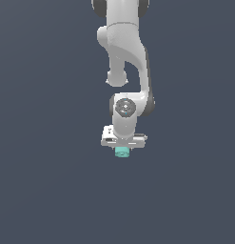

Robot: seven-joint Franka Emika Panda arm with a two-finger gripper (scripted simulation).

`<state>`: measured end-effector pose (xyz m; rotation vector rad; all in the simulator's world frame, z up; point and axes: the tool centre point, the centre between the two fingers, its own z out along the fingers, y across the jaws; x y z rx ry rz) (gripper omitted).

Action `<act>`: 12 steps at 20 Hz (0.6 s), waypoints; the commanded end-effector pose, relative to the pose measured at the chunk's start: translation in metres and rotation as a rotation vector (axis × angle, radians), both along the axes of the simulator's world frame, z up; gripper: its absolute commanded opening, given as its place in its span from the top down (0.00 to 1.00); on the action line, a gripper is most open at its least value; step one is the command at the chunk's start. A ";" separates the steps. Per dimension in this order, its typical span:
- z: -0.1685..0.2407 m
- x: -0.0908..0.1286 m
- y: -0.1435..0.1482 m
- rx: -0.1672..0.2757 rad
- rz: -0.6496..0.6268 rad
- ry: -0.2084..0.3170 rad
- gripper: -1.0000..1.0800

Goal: Pick up the object and move it to a goal position.

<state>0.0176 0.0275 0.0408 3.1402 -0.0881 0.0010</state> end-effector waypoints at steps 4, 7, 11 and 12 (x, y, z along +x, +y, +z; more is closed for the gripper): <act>0.007 0.000 -0.003 0.000 0.000 0.000 1.00; 0.019 0.001 -0.009 0.000 0.000 0.000 1.00; 0.044 0.001 -0.021 0.000 0.000 0.000 1.00; 0.052 0.002 -0.025 0.000 0.000 0.000 1.00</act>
